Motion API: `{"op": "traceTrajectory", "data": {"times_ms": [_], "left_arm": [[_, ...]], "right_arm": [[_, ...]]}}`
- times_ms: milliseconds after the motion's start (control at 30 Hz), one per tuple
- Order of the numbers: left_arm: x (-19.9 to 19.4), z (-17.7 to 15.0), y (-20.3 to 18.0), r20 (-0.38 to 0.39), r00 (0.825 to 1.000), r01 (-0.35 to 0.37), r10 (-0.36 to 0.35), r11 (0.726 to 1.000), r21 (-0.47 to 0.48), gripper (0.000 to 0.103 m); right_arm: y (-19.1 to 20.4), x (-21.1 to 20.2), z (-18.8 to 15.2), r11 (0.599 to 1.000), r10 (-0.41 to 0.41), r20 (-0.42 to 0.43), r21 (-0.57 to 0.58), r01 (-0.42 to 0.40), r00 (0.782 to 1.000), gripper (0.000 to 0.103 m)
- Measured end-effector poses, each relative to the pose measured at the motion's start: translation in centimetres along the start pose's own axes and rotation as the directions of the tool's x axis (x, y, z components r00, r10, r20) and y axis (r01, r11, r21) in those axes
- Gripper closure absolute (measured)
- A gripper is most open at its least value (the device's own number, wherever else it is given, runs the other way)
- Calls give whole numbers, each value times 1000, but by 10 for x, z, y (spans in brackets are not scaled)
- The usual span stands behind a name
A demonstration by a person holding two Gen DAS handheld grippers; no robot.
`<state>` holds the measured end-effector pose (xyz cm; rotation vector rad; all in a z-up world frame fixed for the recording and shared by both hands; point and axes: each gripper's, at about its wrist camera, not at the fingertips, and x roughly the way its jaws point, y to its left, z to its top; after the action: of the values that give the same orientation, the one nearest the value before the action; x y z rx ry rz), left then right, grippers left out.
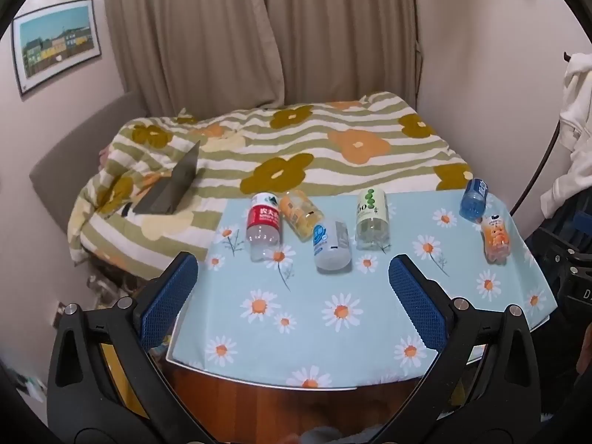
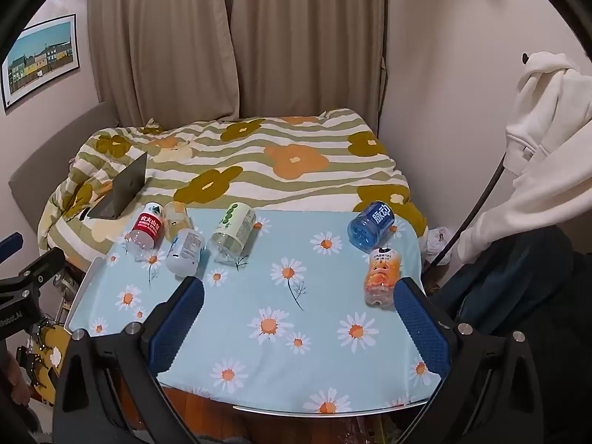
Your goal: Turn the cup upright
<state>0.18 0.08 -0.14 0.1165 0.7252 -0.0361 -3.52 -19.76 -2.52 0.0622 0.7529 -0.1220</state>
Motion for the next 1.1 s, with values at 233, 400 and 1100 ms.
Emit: {"op": "traceTrajectory", "data": {"times_ms": [233, 400, 1100], "left_arm": [[-6, 4, -3, 30, 1000, -8, 8, 1000, 17, 0], [-10, 12, -6, 42, 999, 7, -8, 1000, 10, 0], [-14, 12, -3, 55, 998, 20, -20, 1000, -1, 0]], "right_arm": [[-1, -1, 1, 1000, -4, 2, -5, 4, 1000, 1], [-6, -3, 2, 1000, -8, 6, 6, 8, 1000, 1], [0, -12, 6, 1000, -15, 25, 18, 14, 1000, 1]]}}
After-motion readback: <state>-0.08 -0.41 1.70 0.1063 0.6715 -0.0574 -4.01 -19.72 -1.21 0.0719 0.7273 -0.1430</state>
